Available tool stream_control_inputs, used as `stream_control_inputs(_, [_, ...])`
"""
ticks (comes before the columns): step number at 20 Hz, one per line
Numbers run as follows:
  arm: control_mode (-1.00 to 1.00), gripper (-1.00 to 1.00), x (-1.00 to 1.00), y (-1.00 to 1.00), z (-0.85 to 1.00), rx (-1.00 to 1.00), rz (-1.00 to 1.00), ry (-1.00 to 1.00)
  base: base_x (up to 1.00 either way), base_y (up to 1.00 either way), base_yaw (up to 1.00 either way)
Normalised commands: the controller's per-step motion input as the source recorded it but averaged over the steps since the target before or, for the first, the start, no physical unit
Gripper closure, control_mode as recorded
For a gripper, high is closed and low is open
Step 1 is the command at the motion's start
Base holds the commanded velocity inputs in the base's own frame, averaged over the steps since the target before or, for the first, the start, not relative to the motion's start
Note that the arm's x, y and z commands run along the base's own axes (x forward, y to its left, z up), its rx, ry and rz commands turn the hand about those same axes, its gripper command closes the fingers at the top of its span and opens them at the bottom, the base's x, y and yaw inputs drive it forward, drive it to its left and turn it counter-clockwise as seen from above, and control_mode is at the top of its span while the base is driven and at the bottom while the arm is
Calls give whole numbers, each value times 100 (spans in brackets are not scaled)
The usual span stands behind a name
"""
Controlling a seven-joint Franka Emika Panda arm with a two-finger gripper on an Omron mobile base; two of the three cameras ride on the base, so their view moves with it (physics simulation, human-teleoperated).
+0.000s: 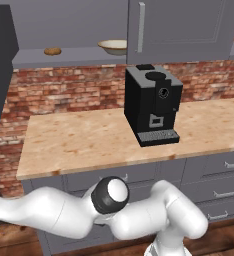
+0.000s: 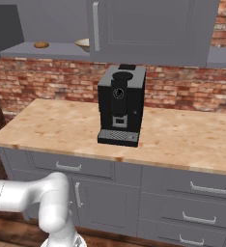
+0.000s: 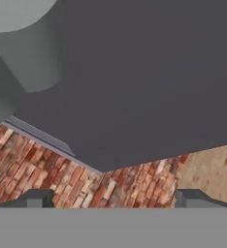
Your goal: Pick the mug and place it in the sink. Pick the bowl and place it in the open cabinet and then close the cabinet.
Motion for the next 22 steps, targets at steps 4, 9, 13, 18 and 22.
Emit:
stream_control_inputs(4, [-100,-100,15,-1,0,3,-11,0,0,0,0])
stream_control_inputs(9, [-100,-100,2,-4,0,2,-13,0,0,0,0])
stream_control_inputs(13, [-100,-100,0,-15,0,4,-15,0,0,0,0])
stream_control_inputs(18, [-100,-100,0,-17,0,2,-15,0,0,0,0])
stream_control_inputs(22, [-100,-100,0,-23,0,1,-15,-1,0,0,0])
